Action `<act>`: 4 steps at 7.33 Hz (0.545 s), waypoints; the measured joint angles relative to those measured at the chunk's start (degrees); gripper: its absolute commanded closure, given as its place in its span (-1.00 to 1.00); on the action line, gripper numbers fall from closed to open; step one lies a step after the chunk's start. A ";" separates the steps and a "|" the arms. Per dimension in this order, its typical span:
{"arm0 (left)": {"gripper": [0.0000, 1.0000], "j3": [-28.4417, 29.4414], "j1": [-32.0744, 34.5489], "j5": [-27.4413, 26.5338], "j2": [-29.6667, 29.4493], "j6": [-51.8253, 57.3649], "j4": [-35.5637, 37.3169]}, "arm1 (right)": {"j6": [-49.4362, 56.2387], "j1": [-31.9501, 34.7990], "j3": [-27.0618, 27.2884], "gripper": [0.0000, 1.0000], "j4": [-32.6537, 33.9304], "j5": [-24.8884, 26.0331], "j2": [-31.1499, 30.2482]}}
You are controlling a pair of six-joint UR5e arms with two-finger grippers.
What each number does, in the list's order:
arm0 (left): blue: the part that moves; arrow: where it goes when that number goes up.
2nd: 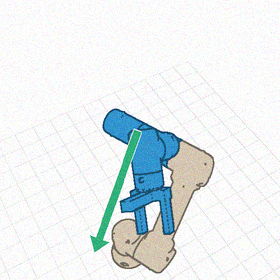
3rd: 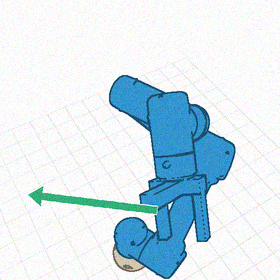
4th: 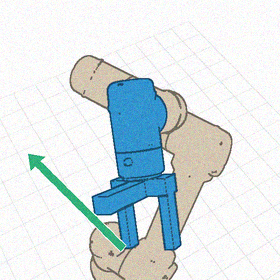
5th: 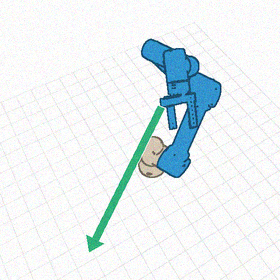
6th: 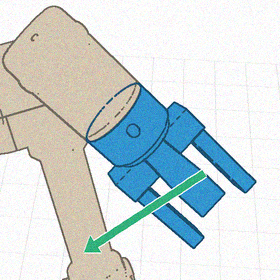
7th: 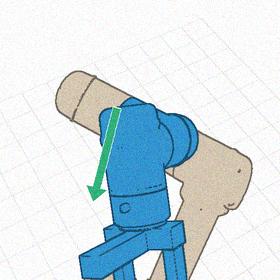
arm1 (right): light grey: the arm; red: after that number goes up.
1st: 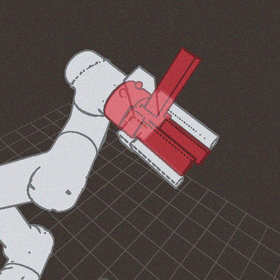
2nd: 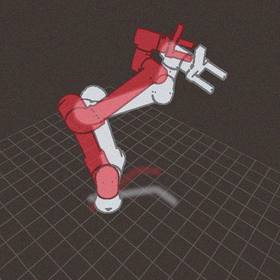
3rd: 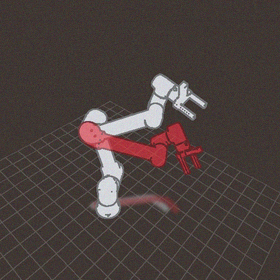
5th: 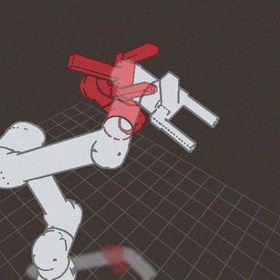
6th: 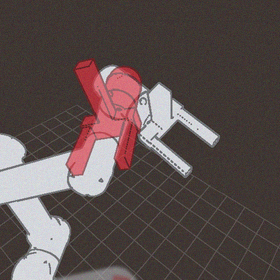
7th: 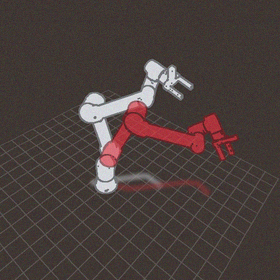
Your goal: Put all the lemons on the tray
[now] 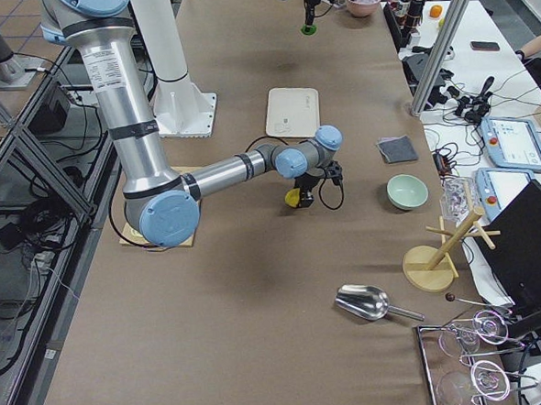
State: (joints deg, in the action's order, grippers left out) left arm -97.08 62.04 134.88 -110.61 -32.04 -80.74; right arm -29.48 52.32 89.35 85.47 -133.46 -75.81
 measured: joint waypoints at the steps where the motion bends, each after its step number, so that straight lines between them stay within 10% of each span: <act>1: 1.00 -3.54 2.02 0.09 -0.48 3.52 6.66 | 0.05 0.07 0.20 0.81 -0.02 -0.15 0.09; 4: 1.00 -9.91 4.20 0.12 -4.57 5.63 19.30 | 0.18 1.44 5.71 0.79 -0.59 -0.62 1.39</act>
State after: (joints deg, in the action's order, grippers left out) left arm -106.99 66.25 135.00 -115.18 -26.41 -61.44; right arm -29.30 53.76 95.06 84.87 -134.07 -74.42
